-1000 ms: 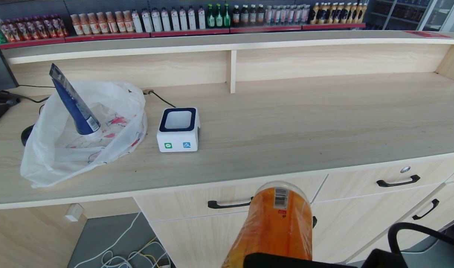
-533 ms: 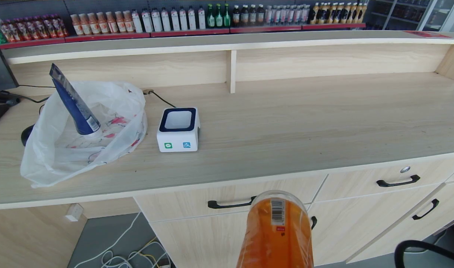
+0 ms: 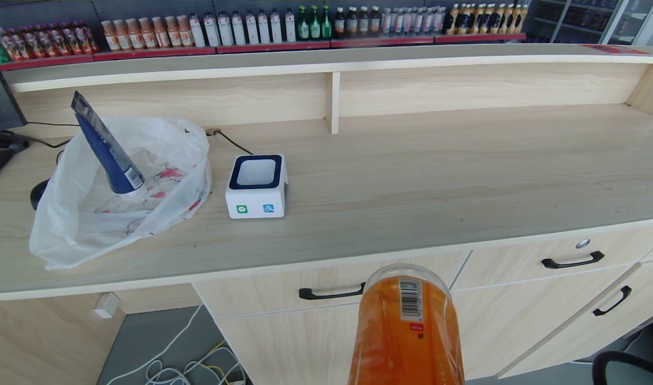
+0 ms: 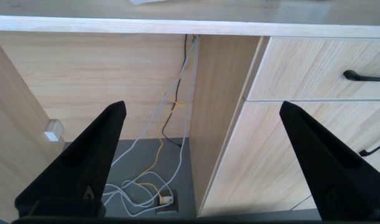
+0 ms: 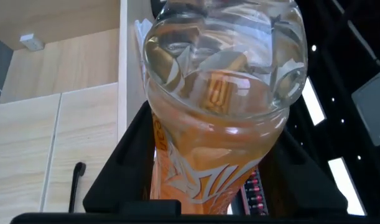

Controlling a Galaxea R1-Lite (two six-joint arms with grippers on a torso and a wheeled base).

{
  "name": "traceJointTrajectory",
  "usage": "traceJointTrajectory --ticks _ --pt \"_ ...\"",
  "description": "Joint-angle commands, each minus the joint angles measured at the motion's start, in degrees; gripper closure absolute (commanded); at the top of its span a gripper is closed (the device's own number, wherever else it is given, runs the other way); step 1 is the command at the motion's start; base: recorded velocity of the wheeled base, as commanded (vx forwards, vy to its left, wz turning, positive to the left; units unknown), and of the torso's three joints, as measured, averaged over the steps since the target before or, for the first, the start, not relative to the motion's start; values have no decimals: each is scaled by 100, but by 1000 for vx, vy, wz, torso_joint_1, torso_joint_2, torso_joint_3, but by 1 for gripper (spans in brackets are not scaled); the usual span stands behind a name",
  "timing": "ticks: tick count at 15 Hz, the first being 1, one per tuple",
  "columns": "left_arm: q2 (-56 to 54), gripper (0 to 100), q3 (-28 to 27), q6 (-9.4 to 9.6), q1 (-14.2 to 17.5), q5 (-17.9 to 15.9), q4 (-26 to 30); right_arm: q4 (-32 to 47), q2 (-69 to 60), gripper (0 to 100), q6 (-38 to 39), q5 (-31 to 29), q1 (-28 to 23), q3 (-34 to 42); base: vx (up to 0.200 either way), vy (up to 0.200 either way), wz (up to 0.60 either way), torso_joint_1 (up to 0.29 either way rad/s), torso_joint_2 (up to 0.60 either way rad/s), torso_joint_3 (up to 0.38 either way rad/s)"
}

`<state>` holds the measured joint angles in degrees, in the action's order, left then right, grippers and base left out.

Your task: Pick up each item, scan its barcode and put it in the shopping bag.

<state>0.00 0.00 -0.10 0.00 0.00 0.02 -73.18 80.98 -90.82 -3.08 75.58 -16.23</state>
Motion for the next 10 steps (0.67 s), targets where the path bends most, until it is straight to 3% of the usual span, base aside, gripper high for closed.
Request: traceJointTrajectory --ticks 1,10 --pt "0 0 0 1 0 0 6 -12 32 100 -50 1 0 5 0 0 0 0 0 0" --pt "0 0 0 -8 0 0 -2 -302 23 100 -498 -17 0 49 0 0 0 0 0 0"
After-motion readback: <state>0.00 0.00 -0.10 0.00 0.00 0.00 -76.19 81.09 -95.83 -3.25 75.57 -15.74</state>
